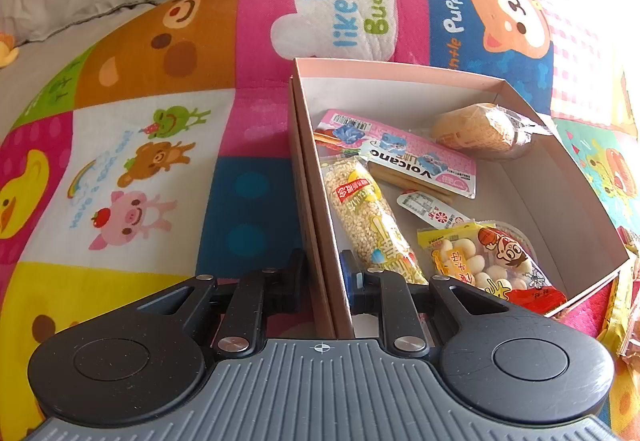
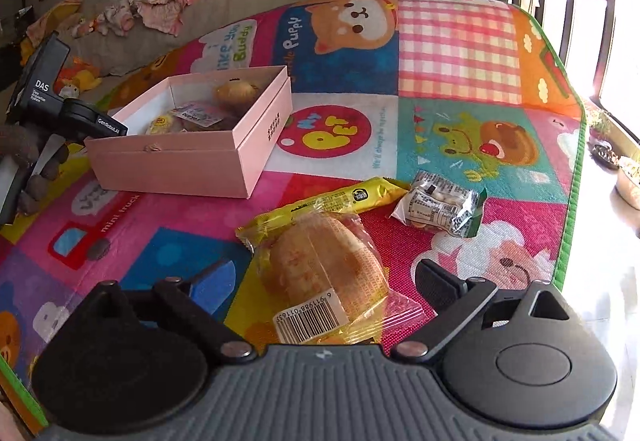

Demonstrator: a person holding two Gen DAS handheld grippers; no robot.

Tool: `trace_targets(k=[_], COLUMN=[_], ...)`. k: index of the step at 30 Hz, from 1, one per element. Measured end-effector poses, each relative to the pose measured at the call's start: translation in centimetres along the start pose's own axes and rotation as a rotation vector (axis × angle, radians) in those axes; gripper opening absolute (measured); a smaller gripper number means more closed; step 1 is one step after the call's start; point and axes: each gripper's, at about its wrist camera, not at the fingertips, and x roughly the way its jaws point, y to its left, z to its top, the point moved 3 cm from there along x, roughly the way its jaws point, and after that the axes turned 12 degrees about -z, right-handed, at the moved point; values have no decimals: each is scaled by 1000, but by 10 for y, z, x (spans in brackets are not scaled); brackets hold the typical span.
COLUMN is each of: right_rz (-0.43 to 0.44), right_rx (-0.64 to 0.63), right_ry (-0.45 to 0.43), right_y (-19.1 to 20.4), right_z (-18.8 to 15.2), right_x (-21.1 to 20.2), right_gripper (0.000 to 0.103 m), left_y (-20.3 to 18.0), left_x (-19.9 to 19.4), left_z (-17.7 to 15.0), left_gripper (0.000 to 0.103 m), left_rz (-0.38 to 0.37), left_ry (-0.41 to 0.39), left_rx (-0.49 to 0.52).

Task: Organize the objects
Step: 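Reach the right gripper to the large wrapped pastry and grasp it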

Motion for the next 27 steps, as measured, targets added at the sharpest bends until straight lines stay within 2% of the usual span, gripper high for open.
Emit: trace_targets(k=[3,5,9,14,17,19,22,27], right_rz=[78,141,58,-19,-4,54,116,36], right_rx=[44,31,-18,-52,8,59,45,-12], right_ry=[40,34,-24,-54,-7,41,31,-7], right_y=[3,10,14,6,-3,-5,3,11], right_z=[-9,-15,-12,0,0,-5,-11,-6], right_x=[-2,-12,-24,-11,5,9,-1,-2], right_gripper=[97,97,98,100,100,100,100,100], left_y=[0,0,0,0,0,-1,-1,-1], left_x=[0,-1,0,-1,-1,-1,-1,-1], left_z=[-1,-1,-1,-1,-1,-1,-2,-2], left_gripper=[20,20,20,20,20,20,20,20], left_rz=[2,1,2,0,0,0,0,1], left_ry=[1,1,1,1,1,1,2,1], left_rx=[5,4,5,0,0,1,4,3])
